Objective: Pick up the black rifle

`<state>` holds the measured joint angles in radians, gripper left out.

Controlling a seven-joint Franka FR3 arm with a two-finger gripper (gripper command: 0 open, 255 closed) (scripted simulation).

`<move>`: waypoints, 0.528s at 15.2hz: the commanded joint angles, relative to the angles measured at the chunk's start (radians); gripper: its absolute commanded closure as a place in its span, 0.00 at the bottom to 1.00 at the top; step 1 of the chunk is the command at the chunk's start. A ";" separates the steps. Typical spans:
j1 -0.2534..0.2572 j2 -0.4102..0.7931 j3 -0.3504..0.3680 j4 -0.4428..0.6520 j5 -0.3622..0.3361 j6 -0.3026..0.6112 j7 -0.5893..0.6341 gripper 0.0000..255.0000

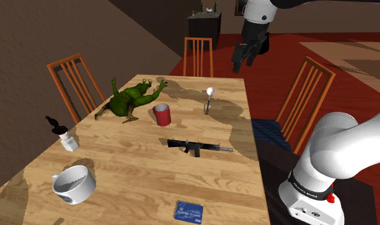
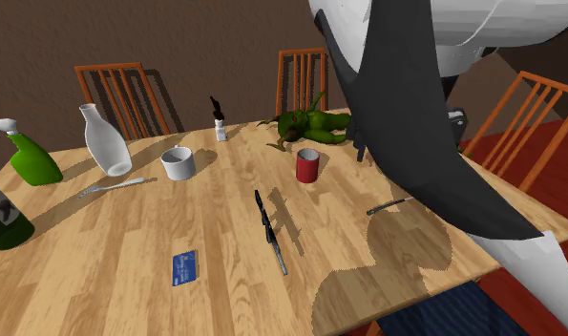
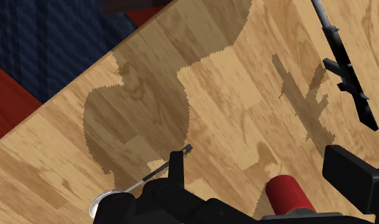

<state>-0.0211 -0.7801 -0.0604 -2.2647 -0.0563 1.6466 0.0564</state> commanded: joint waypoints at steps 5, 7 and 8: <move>0.047 0.050 0.036 -0.054 0.020 0.077 -0.018 0.00; 0.070 0.079 0.055 -0.078 0.029 0.115 -0.027 0.00; 0.082 0.094 0.064 -0.089 0.034 0.134 -0.032 0.00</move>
<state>0.0495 -0.7028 -0.0034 -2.3402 -0.0257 1.7569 0.0322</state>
